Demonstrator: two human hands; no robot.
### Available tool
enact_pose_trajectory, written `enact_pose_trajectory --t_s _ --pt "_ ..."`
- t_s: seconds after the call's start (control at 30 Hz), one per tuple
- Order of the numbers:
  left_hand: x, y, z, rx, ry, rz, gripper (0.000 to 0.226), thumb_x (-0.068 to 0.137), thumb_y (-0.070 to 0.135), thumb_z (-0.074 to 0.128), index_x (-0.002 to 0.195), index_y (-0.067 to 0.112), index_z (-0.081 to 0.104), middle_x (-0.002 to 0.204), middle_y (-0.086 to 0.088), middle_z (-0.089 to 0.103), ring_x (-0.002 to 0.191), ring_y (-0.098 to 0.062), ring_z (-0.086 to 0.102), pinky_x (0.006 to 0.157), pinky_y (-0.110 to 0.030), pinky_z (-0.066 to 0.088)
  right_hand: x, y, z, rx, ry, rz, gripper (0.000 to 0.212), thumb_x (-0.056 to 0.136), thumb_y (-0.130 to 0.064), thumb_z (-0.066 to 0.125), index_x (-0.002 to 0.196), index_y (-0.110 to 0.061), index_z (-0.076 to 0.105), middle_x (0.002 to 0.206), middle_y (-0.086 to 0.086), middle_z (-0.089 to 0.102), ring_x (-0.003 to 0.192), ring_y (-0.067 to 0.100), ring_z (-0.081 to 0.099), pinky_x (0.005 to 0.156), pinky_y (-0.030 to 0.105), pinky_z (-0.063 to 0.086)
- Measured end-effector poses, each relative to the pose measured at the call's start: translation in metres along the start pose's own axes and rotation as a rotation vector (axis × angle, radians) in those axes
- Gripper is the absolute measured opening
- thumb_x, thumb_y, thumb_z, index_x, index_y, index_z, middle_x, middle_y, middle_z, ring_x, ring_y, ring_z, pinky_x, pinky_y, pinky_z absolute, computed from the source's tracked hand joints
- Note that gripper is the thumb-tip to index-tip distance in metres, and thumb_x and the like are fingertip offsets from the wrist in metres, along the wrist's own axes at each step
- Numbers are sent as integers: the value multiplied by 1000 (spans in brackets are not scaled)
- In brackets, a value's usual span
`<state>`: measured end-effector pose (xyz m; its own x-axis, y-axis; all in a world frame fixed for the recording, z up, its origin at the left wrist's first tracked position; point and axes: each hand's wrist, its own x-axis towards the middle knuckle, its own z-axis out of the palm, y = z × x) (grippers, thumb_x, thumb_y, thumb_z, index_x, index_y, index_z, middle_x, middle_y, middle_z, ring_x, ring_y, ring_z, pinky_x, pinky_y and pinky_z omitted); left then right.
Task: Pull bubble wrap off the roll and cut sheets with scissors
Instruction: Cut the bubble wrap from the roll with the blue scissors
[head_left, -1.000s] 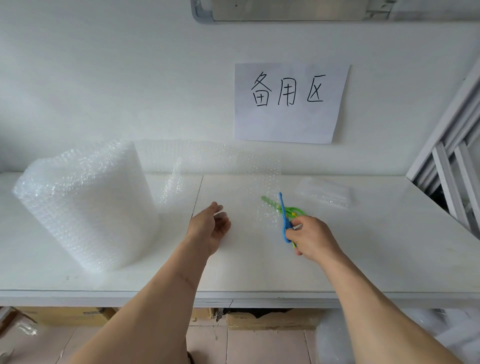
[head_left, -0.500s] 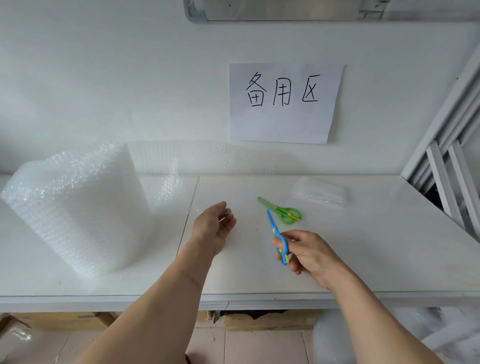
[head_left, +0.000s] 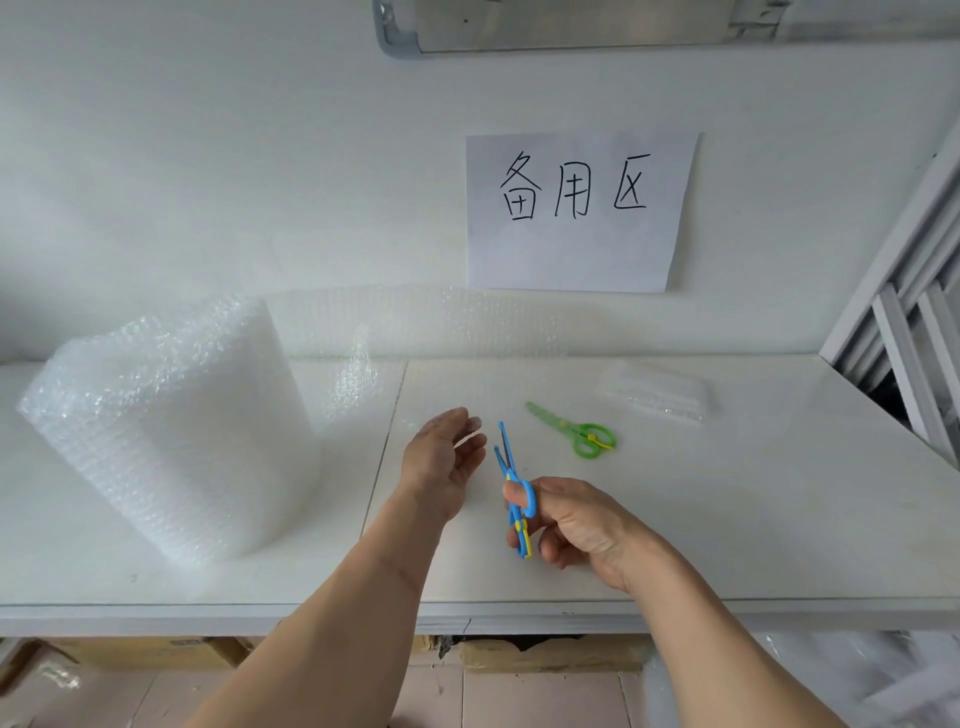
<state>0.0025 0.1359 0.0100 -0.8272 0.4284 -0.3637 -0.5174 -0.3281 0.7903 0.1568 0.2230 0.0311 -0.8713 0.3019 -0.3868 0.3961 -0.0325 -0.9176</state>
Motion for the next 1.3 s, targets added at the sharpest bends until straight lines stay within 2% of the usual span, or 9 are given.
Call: enact_pose_trajectory --t_s 0.4,0.53,0.73,0.93,1.3 --pt "-2 -3 -1 -39 32 -1 4 92 9 64 88 7 63 75 -7 60 70 -19 56 70 -29 51 20 -9 23 55 39 -5 42 76 -57 70 90 -17 67 78 6 76 45 11 47 46 22 37" --pt "0 1 -4 -51 24 13 2 93 13 63 92 11 62 79 -5 64 70 -18 57 66 -27 49 20 -5 21 81 35 2 47 78 -54 70 97 -11 67 76 10 74 43 11 44 44 22 35" --pt "2 0 -4 -16 19 21 5 91 13 66 89 9 64 76 -6 68 65 -15 58 61 -25 48 20 -5 22 85 6 -4 43 81 -51 68 96 -11 65 76 10 73 44 11 43 45 22 34" --pt "1 -4 -5 19 15 33 2 88 6 66 89 4 65 73 -7 60 66 -17 54 65 -28 49 25 -7 25 138 53 -31 38 81 -50 69 91 -14 67 75 11 73 44 12 44 46 23 36" --pt "4 -8 -7 -21 -2 13 6 89 5 66 84 6 65 67 -5 58 64 -17 52 62 -31 47 32 -11 32 117 71 -39 32 82 -49 69 83 -17 66 71 7 72 40 11 42 43 21 34"
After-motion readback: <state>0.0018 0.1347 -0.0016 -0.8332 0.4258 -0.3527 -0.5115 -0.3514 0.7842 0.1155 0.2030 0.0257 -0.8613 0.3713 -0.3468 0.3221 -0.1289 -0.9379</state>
